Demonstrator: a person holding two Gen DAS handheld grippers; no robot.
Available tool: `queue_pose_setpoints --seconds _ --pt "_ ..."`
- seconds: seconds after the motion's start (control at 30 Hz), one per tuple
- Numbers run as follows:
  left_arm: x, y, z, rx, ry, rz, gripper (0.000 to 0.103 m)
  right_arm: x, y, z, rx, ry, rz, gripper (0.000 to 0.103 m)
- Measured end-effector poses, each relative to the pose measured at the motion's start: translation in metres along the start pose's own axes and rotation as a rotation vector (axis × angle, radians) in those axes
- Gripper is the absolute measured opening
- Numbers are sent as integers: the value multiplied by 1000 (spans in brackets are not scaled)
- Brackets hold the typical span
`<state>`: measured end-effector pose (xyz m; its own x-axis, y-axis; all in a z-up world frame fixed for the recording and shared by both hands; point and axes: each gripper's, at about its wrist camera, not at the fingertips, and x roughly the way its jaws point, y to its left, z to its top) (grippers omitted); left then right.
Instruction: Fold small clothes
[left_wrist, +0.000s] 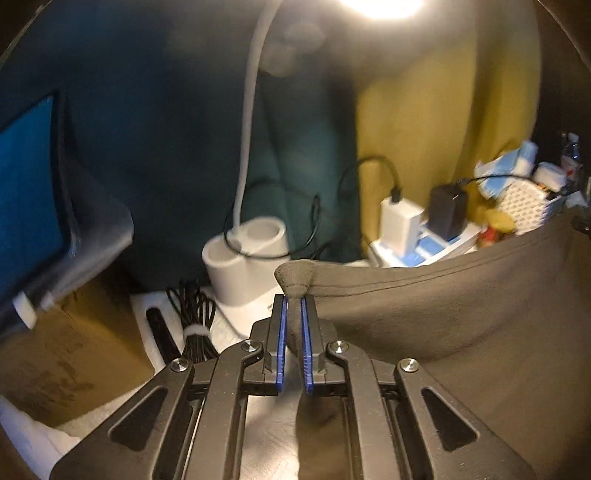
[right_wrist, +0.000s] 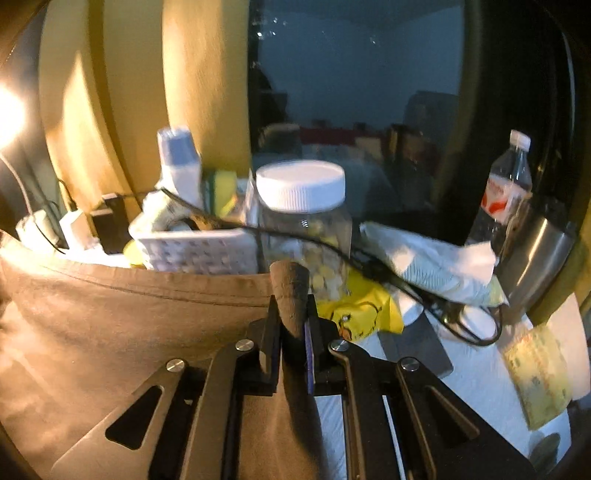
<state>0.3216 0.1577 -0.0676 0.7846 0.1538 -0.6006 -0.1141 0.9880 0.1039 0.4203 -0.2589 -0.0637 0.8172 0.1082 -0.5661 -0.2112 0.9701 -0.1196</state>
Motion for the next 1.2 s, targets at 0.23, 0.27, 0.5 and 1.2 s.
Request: queue_pose_setpoints --seconds 0.23,0.27,0.5,1.2 --pt "15 12 -14 -67 106 -22 68 9 11 -9 -66 45 -15 42" --pt "12 14 -15 -87 100 -33 69 7 11 -10 -67 42 -18 51" --pt "-13 19 -32 -118 124 -42 69 -15 0 -23 -37 63 -23 58" --pt "-95 11 -138 -185 216 -91 70 -133 -49 -145 178 197 -17 58"
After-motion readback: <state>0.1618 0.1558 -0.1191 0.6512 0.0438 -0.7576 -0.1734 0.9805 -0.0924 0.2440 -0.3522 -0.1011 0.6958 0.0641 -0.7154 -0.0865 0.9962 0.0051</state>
